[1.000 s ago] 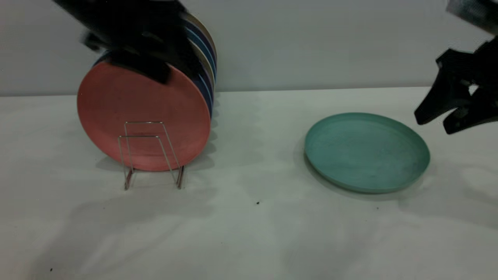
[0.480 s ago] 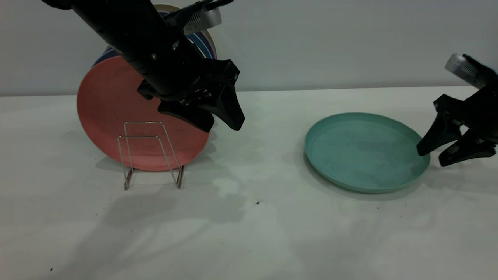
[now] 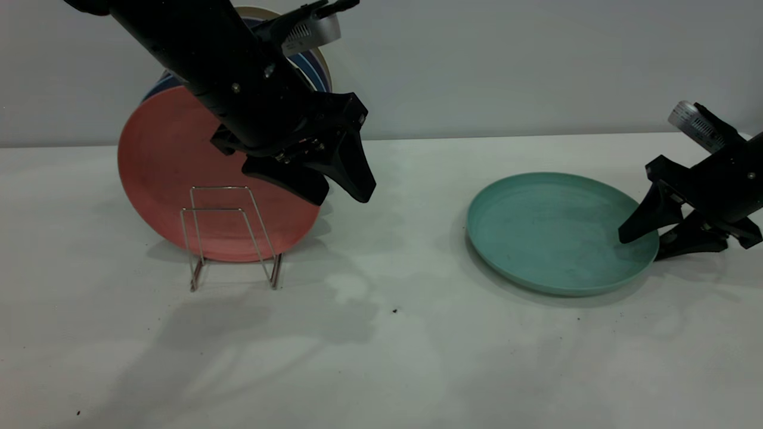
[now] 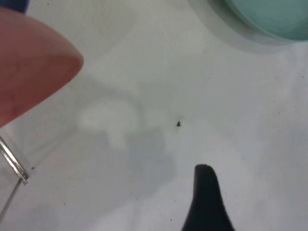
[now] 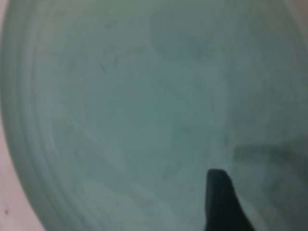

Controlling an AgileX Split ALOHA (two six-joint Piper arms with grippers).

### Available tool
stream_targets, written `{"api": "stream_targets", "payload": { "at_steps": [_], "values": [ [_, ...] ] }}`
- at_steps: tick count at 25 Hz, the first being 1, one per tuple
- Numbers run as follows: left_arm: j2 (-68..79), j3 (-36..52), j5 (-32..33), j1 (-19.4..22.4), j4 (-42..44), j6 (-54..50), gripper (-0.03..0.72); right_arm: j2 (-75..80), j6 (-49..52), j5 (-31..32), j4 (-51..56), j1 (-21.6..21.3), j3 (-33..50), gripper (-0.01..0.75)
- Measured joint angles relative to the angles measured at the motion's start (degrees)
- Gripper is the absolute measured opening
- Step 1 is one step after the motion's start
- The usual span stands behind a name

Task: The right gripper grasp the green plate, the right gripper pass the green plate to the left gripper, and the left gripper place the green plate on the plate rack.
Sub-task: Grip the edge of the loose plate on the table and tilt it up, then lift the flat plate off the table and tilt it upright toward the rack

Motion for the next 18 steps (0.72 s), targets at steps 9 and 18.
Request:
{"api": "stream_targets", "payload": {
  "at_steps": [9,18],
  "values": [
    [1.1,0.0,-2.4,-1.3,-4.4,0.4,0.555,1.8,-6.8,2.4,4.9,-0.1,-0.4,0.018],
    [2.0,0.0,-7.9,-2.6,-10.0,0.9,0.555,1.8,-17.6,14.4,13.7,1.2,-0.4,0.017]
  ]
}}
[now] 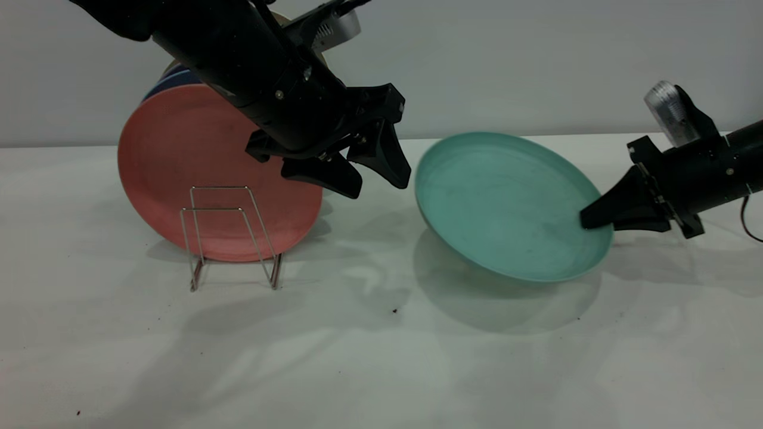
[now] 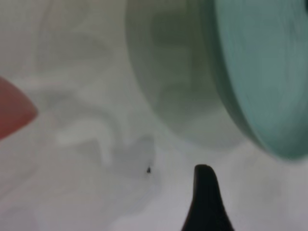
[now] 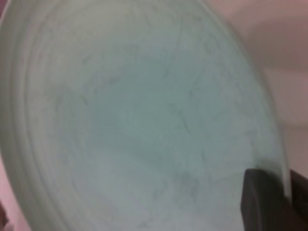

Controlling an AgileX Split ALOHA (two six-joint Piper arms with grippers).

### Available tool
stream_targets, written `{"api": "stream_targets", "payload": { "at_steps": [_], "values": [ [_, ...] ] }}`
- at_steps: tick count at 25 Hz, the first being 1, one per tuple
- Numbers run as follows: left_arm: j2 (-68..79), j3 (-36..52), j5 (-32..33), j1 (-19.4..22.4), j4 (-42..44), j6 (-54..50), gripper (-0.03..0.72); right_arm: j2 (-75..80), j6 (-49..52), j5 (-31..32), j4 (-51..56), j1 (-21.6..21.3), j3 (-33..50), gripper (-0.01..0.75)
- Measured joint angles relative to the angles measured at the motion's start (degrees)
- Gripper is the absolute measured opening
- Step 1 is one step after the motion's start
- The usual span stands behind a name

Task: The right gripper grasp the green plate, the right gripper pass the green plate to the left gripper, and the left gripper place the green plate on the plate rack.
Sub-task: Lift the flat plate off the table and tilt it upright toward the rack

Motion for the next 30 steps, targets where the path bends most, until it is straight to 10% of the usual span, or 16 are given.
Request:
{"api": "stream_targets", "payload": {
  "at_steps": [11,18,30],
  "values": [
    [1.3,0.0,-3.7,0.0,-5.2,0.2,0.532,-2.8,-4.4,6.0,-0.2,7.4,-0.6,0.017],
    [1.3,0.0,-4.2,0.1,-6.5,0.2,0.137,-4.2,-5.5,5.9,-0.7,9.2,-0.7,0.037],
    [-1.1,-0.5,-3.7,0.2,-7.8,7.0,0.128,-14.0,-3.6,8.6,-2.1,7.1,-0.7,0.586]
  ]
}}
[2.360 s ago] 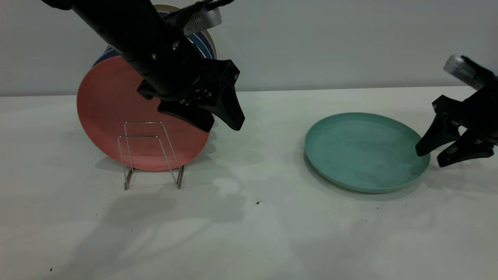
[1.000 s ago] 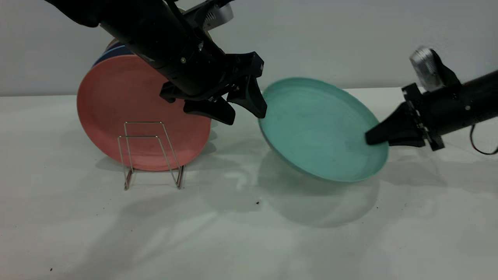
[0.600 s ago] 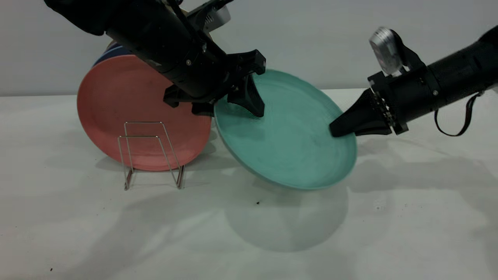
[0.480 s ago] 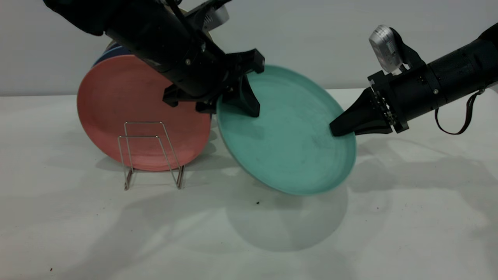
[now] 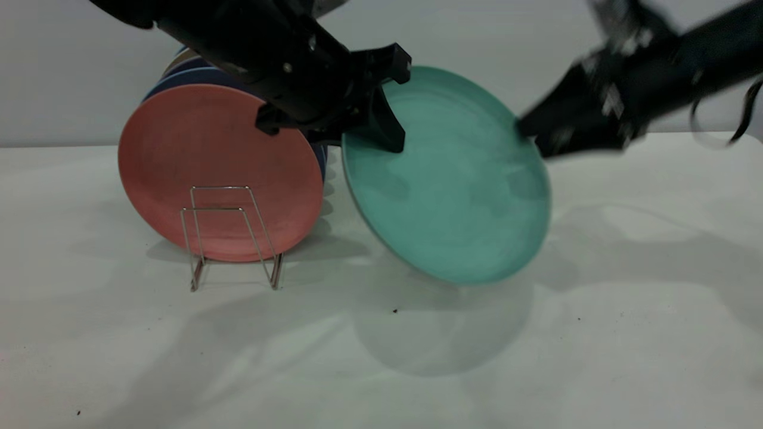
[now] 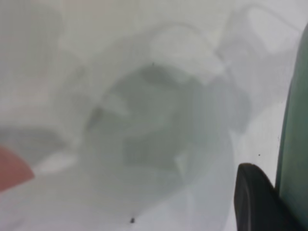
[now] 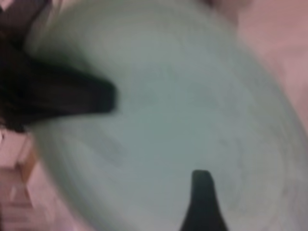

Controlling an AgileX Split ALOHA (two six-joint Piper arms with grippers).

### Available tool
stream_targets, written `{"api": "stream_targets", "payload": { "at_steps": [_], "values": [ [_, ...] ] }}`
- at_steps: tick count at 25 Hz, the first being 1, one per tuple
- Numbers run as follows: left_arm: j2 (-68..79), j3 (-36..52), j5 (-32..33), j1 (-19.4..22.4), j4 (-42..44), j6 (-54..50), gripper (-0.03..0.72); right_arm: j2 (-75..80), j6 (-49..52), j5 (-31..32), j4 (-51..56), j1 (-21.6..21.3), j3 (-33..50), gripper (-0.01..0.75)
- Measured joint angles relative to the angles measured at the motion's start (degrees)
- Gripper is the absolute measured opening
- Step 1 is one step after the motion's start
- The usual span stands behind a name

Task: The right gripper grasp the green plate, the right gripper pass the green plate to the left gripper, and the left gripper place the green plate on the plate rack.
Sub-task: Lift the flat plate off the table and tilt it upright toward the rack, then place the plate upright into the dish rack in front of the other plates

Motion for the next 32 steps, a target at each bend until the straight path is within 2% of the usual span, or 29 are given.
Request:
{"api": "stream_targets", "payload": {
  "at_steps": [2,5,10,14,19,24,29,32],
  "values": [
    [-0.6,0.3,1.7,0.8,1.8,2.6,0.128,-4.1,2.0,1.7,0.5,-1.7,0.0,0.628],
    [-3.5,0.5,6.8,3.5,4.9,7.0,0.128,-10.7,6.1,2.4,-1.5,-4.4,0.0,0.628],
    [-12.6,0.5,15.5,11.1,9.7,14.9,0.128,-22.8,17.3,3.6,-15.7,-5.2,0.0,0.524],
    [-19.3,0.5,19.5,17.4,14.1,23.9,0.128,-31.6,26.1,4.7,-25.1,-2.8,0.0,0.446],
    [-24.3,0.5,21.6,23.8,17.0,39.5,0.128,-40.5,35.0,5.4,-33.4,2.9,2.1,0.392],
    [-25.1,0.5,22.2,26.3,17.5,56.6,0.128,-50.2,37.0,5.9,-35.7,6.9,15.0,0.370],
    [-24.7,0.5,22.2,26.3,16.7,74.6,0.128,-62.1,37.9,5.9,-38.0,7.2,30.1,0.366],
    [-23.5,0.5,22.2,26.3,14.4,81.3,0.128,-69.6,39.2,5.9,-40.6,7.2,37.0,0.365]
  ]
}}
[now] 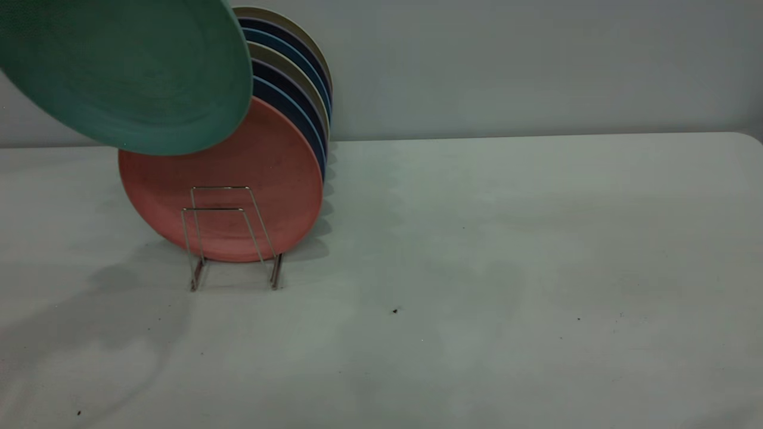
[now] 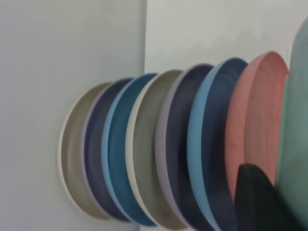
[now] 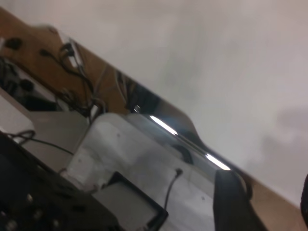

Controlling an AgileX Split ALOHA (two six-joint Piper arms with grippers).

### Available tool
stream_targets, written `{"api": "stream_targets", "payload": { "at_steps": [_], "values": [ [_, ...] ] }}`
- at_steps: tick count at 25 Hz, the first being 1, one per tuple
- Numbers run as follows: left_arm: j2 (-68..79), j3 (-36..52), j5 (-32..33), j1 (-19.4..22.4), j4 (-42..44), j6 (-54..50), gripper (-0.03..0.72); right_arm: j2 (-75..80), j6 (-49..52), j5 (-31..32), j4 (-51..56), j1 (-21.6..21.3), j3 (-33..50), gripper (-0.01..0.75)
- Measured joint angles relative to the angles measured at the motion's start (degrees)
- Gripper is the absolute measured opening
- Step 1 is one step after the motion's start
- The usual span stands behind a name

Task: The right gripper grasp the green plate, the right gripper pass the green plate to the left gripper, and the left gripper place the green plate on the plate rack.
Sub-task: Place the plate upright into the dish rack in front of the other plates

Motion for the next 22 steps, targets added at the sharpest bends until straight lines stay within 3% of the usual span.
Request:
{"api": "stream_targets", "payload": {
  "at_steps": [8,22],
  "values": [
    [5.2,0.0,-0.6,0.0,-1.3,2.3,0.128,-18.7,5.5,0.1,-5.9,0.0,10.1,0.365],
    [7.9,0.0,-3.2,-0.2,-2.8,2.3,0.128,-33.7,12.4,0.3,-12.8,0.0,12.8,0.365]
  ]
}}
